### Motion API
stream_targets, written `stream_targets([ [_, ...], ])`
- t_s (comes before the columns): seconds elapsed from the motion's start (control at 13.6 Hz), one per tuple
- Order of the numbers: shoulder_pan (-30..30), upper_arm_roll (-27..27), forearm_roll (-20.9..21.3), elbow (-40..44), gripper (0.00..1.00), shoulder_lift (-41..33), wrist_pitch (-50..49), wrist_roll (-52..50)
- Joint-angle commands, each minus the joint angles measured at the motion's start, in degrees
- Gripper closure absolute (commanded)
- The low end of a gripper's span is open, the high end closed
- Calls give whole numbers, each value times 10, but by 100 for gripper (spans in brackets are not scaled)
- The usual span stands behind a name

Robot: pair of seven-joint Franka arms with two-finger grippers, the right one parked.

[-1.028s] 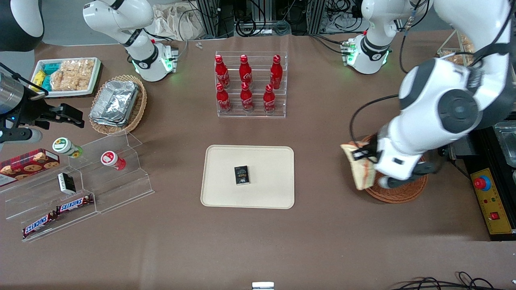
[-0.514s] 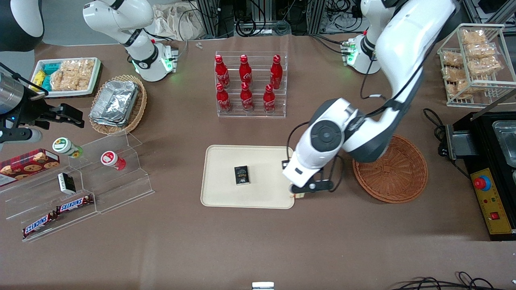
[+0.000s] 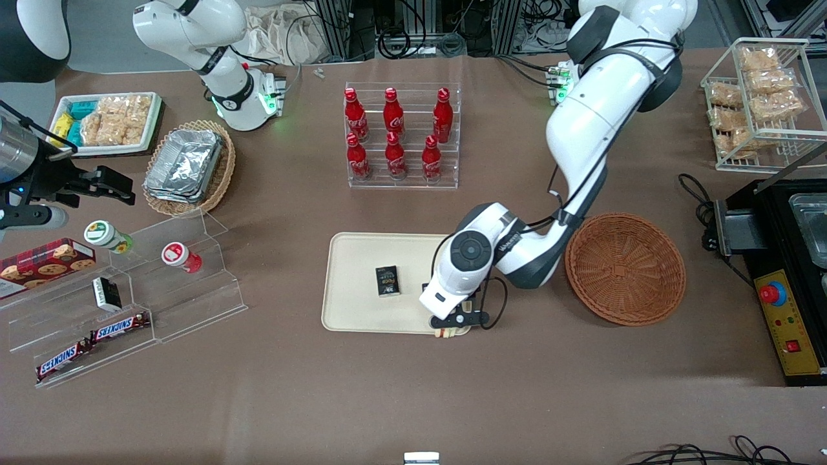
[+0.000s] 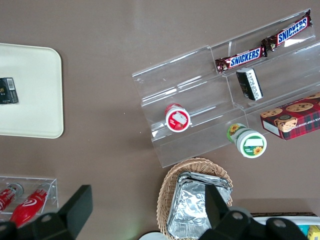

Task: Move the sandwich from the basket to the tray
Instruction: 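Lower the sandwich onto the tray beside the black pack and release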

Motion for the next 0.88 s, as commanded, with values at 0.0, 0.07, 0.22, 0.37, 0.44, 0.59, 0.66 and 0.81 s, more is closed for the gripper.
stream_targets([
  [0.0,-13,15,3,12,44,3,-8,-7],
  [0.07,-13,15,4,12,15,3,-8,-7],
  [0.22,-9,15,-8,12,1,-1,-9,-13],
  [0.37,-9,15,-27,12,1,-6,-23,-20],
  [0.44,-10,16,-21,13,1,-16,-50,-19],
  [0.59,-6,16,-23,15,1,-50,-95,-16],
  [0.66,8,16,-29,14,1,-71,-107,-15],
  [0.81,49,12,-34,12,1,-115,-147,-13],
])
